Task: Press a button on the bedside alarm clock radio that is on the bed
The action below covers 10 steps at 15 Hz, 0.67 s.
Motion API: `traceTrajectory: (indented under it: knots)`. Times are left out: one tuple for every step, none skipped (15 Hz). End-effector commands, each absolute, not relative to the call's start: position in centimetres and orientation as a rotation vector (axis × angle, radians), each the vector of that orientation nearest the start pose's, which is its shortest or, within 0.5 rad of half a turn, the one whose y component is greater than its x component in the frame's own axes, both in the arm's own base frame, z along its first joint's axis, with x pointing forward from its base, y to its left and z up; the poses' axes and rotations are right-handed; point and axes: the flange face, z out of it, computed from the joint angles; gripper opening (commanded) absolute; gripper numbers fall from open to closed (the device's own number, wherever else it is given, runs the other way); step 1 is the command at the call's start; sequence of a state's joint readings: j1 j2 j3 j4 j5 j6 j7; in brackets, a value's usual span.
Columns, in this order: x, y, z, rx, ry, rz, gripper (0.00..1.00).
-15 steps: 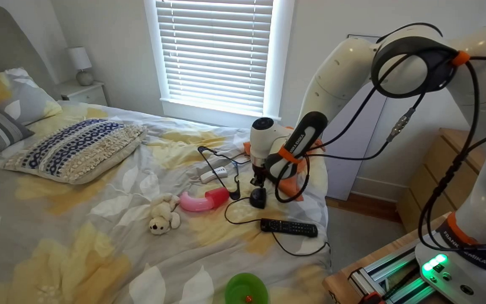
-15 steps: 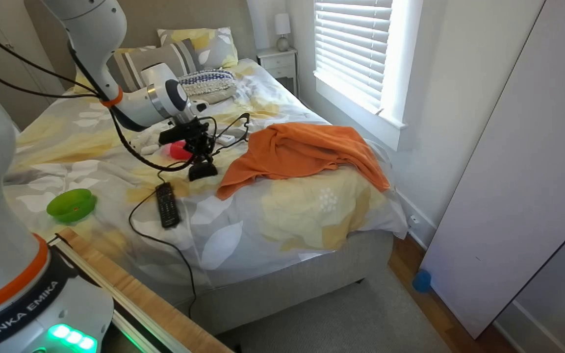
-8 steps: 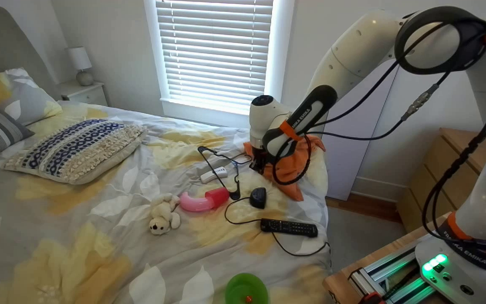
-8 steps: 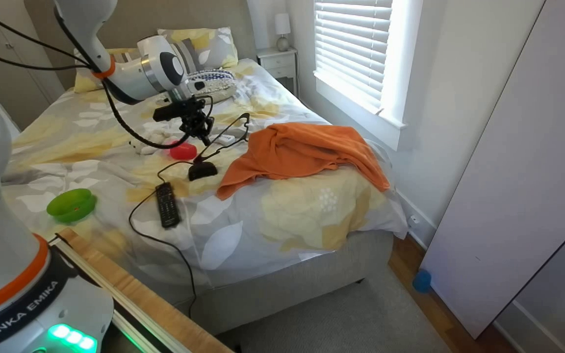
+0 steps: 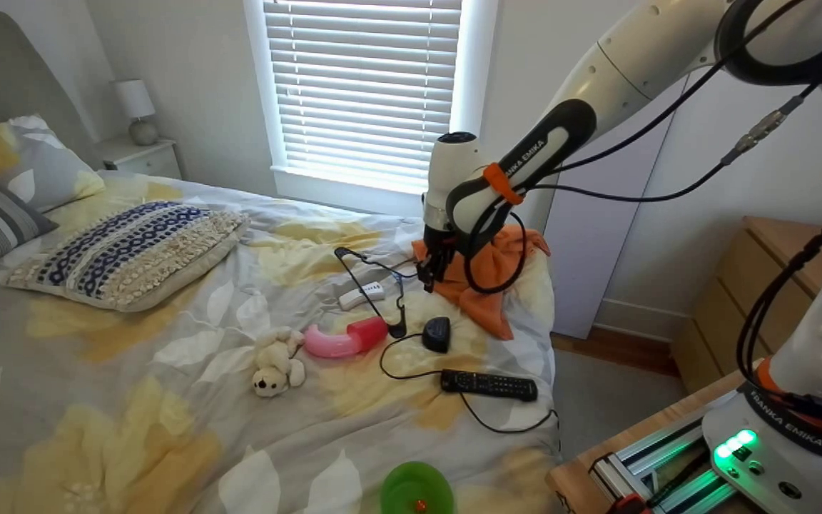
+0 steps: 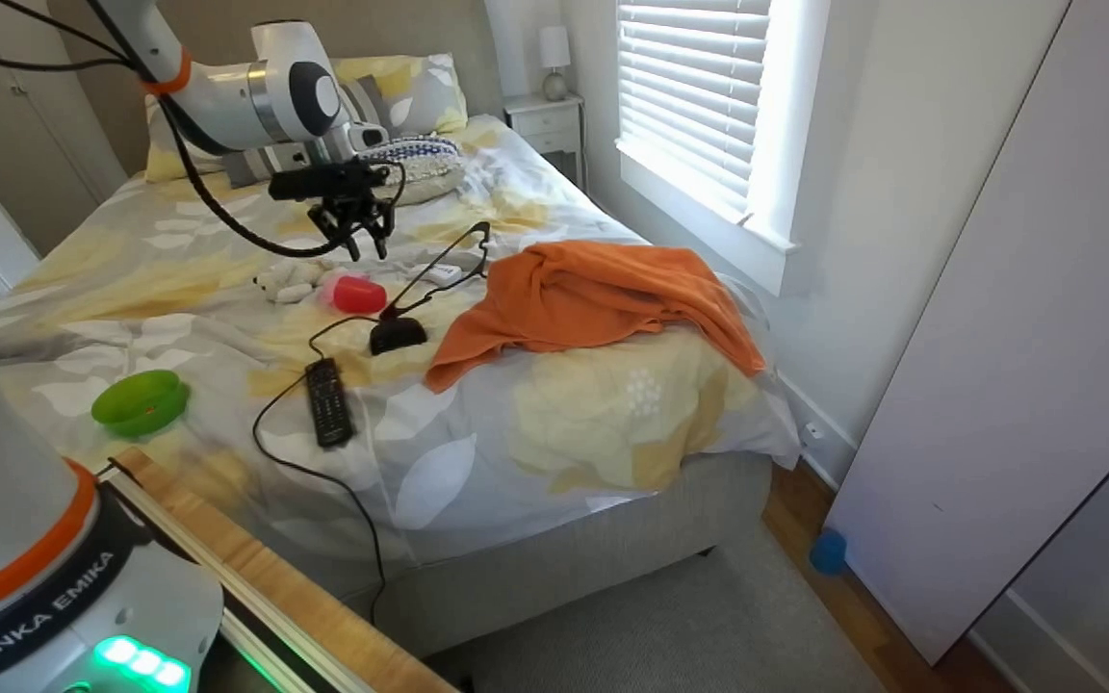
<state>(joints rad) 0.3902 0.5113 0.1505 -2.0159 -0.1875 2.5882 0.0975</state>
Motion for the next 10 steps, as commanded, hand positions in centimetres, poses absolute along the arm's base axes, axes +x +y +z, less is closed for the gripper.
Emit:
traceTrajectory:
  knots:
    - [50.4,30.6,22.3,-2.961,-0.951,-0.036,0.78]
    - [50.2,30.3,22.6,-2.958,-0.965,-0.019,0.86]
    - [50.0,30.0,23.1,-2.955,-0.984,-0.006,0.93]
    - [49.8,29.7,23.4,-2.950,-1.001,0.005,0.99]
    - [49.5,29.5,23.7,-2.943,-1.025,0.019,1.00]
    - [49.3,29.2,24.0,-2.937,-1.042,0.025,1.00]
    - [49.1,28.9,24.2,-2.927,-1.064,0.021,1.00]
    - [48.8,28.7,24.4,-2.924,-1.082,0.021,1.00]
    - [48.5,28.4,24.4,-2.925,-1.119,0.015,1.00]
    - [48.3,28.2,24.4,-2.923,-1.154,0.000,1.00]
